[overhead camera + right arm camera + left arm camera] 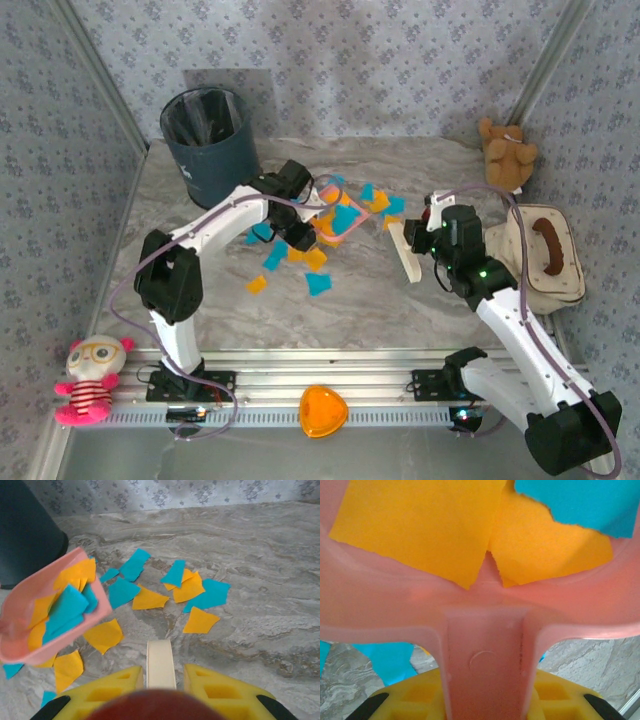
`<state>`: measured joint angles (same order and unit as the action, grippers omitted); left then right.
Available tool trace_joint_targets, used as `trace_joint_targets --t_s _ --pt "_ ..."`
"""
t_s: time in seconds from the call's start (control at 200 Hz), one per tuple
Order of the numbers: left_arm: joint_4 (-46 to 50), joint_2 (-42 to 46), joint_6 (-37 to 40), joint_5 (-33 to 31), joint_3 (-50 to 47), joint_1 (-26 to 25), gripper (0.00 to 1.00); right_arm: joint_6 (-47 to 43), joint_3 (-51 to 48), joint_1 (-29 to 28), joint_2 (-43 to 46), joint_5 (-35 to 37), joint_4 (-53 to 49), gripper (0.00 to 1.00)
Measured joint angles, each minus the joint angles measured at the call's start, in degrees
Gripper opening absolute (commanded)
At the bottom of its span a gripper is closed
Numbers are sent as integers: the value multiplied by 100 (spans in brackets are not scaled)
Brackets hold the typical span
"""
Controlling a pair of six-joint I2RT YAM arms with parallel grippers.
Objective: Sweep away the paper scraps from the table
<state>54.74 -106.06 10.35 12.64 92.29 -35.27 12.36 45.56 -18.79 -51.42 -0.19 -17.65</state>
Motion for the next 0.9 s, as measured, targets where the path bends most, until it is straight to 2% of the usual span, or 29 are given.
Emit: trace_joint_targets --t_s 0.275,0.525,0.705,0.899 --pt "251 33 -223 240 483 273 0 -13 0 87 -28 -380 -68 0" --pt "557 35 -415 625 1036 743 0 31 2 114 -101 -525 -107 0" --pt "793 24 -623 846 1757 1088 0 31 13 227 -164 -522 -125 0" --pt "1303 -310 -857 1073 3086 1482 0 28 90 350 -234 -525 -164 0"
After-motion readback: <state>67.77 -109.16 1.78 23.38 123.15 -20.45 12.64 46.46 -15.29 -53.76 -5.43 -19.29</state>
